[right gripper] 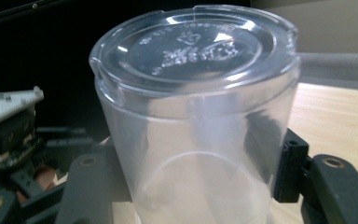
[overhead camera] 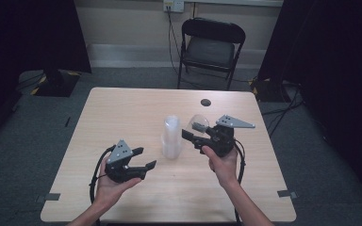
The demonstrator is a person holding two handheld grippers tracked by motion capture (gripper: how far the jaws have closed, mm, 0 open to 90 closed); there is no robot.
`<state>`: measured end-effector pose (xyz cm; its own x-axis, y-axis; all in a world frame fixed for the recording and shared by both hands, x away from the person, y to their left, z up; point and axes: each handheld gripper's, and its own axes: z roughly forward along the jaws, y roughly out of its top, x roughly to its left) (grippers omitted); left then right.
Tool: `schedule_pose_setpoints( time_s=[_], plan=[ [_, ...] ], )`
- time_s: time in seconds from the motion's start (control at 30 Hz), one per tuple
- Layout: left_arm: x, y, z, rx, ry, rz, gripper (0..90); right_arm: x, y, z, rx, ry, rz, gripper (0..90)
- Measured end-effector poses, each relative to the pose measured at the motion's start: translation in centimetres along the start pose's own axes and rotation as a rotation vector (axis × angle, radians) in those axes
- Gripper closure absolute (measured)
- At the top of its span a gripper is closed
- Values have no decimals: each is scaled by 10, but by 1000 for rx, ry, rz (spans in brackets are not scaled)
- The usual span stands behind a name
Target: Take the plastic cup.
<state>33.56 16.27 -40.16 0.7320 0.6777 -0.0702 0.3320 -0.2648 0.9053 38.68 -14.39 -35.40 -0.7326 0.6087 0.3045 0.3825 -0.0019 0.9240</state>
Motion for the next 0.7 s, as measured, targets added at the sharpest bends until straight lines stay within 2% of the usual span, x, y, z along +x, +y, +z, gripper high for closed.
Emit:
schedule_pose_setpoints(
  time_s=[0.03, 0.1, 0.2, 0.23, 0.3, 0.33, 0.4, 0.47, 0.57, 0.63, 0.7],
  plan=[
    [0, 3, 2, -15, -9, 3, 372, 0, -2, -1, 2, 1, 7, 400],
    [-2, 6, 10, -11, -24, -10, 371, -2, -7, -3, 8, 9, 27, 400],
    [-9, 5, 22, -15, -27, 6, 384, -4, -14, -7, 13, 24, 58, 400],
    [-11, 4, 25, -22, -51, 1, 400, -4, -18, -7, 22, 33, 64, 400],
    [-18, 3, 29, -20, -41, 15, 420, -4, -25, -9, 40, 48, 64, 400],
    [-21, 0, 31, -29, -47, 19, 405, -4, -28, -9, 52, 62, 69, 399],
    [-24, -3, 34, -15, -58, 34, 422, -3, -34, -10, 62, 81, 83, 399],
    [-28, -7, 37, 9, -70, 47, 430, -3, -40, -11, 60, 102, 106, 399],
    [-33, -11, 39, 12, -77, 66, 466, -3, -49, -12, 62, 121, 142, 400],
    [-35, -10, 37, 3, -86, 74, 496, -3, -54, -11, 78, 132, 168, 399],
    [-37, -11, 36, -7, -85, 81, 539, -5, -60, -10, 83, 152, 216, 400]
  ],
)
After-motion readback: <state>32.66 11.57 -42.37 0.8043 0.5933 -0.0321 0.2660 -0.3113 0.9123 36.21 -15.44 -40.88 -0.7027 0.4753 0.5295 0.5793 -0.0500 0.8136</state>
